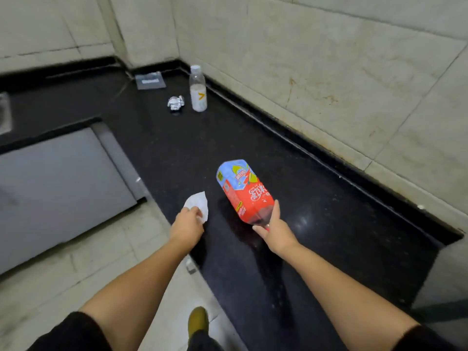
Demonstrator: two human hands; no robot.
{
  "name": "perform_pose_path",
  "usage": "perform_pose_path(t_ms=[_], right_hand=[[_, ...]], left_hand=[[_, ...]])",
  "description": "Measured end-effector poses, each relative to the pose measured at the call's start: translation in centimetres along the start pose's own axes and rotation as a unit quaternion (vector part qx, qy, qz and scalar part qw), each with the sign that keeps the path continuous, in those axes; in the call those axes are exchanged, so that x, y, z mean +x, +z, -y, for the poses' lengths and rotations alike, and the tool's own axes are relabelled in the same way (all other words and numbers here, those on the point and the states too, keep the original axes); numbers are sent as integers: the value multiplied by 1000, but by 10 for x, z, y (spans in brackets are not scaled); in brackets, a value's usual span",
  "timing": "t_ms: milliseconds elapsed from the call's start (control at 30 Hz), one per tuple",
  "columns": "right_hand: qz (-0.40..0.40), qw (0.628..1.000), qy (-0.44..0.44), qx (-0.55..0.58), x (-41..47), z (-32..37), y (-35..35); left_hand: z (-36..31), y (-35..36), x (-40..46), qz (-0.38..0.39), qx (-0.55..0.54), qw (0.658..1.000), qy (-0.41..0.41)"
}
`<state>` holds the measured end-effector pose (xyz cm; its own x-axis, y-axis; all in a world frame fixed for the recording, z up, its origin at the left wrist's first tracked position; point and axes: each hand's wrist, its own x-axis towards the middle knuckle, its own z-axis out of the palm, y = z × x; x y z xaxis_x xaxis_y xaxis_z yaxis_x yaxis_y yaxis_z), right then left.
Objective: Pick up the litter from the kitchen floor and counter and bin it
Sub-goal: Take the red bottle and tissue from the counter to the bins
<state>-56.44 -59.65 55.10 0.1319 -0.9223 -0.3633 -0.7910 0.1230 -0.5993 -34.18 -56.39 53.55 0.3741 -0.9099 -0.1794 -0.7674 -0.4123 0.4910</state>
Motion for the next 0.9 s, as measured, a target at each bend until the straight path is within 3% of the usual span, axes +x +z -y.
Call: perform_pose_path(t_ms=[233,467,700,833,900], right_hand=[[116,976,-174,-58,-74,79,97],[270,893,-334,-134,-168,150,242],[385,790,-402,-257,-320,214,412],[442,706,-425,-354,-415,230,500],[461,642,-455,-411,-456,233,538]], left_hand=[[151,-53,-149,-97,-59,976,-187],[305,-87,-326,-175,-121,898,-385],[443,-81,-529,-222,-206,786,-539],[493,-74,-624,-251,-272,704,-607],[507,-64,-664,-275,-296,655,-639]])
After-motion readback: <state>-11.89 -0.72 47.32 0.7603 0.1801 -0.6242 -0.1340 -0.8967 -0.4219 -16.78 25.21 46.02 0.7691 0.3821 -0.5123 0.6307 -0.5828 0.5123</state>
